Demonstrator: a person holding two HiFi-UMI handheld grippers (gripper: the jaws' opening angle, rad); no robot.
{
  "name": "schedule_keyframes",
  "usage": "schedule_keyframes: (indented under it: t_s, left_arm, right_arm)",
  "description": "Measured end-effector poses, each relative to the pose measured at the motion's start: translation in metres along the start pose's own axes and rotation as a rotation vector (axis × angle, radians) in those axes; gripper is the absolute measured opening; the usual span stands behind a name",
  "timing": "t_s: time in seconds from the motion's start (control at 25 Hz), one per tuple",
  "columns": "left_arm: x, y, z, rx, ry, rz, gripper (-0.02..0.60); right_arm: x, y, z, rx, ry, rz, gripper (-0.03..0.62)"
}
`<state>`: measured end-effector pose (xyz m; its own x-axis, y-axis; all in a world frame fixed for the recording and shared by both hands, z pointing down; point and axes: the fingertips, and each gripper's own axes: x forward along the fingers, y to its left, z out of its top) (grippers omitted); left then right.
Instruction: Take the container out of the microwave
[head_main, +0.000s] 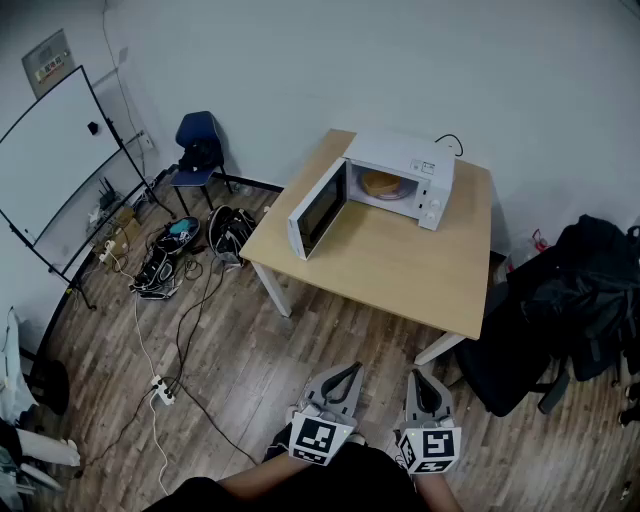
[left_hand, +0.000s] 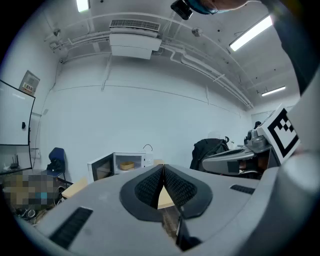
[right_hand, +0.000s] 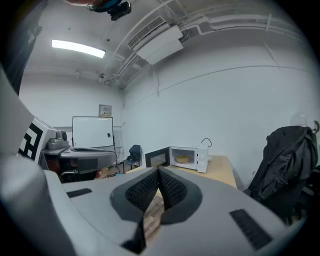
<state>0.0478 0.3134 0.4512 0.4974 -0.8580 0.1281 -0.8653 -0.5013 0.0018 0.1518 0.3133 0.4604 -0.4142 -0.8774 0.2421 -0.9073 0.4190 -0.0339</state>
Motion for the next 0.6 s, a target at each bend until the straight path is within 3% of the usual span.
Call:
schedule_keyframes:
  t_s: [0.36,0.6]
  left_arm:
    - [-0.004,0.010,-0.002,0.016,-0.002,0.049,0.012]
    - [0.016,0.031,-0.005,-0.012,-0.015,0.048,0.012]
  right_arm:
    - [-0.003,0.005,-0.011,0.078,-0.001,0.068,0.057]
    - [0.012,-0.005,-0.007,0.077,-0.006,0.022,0.057]
